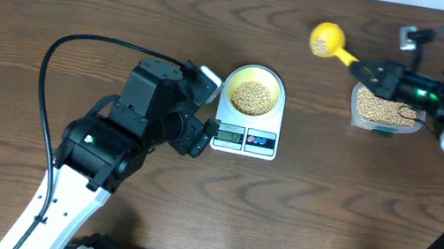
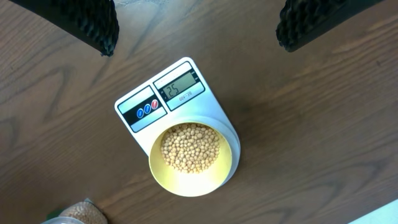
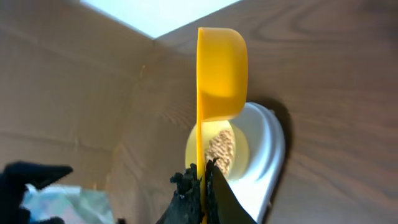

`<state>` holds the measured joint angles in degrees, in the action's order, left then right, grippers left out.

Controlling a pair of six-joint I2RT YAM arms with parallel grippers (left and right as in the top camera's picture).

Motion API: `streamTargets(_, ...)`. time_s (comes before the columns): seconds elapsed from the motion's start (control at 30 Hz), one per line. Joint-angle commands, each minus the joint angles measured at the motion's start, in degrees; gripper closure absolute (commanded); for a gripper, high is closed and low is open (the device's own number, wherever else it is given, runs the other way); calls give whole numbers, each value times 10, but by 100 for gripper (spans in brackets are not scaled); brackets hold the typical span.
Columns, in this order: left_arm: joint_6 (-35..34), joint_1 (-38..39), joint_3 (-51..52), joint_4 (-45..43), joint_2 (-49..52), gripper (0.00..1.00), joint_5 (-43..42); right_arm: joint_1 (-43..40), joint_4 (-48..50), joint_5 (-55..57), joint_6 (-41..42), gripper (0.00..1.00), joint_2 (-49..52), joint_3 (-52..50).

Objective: Scoop item into bowl and weigh 50g on scale
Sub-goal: 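Carry the empty scoop right back over the soybean tub, then dip the scoop into the soybeans with the right gripper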

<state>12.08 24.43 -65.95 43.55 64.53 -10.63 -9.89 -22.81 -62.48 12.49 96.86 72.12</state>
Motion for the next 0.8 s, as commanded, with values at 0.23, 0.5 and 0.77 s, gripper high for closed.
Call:
streamTargets(0.23, 6, -3, 0, 2, 2, 17, -5, -75, -87, 24, -11, 99, -13, -2)
streamTargets(0.5, 6, -3, 0, 2, 2, 17, -5, -113, -168, 137, -85, 98, -89, -2)
streamTargets(0.77, 6, -3, 0, 2, 2, 17, -5, -120, -236, 307, -197, 99, -155, -2)
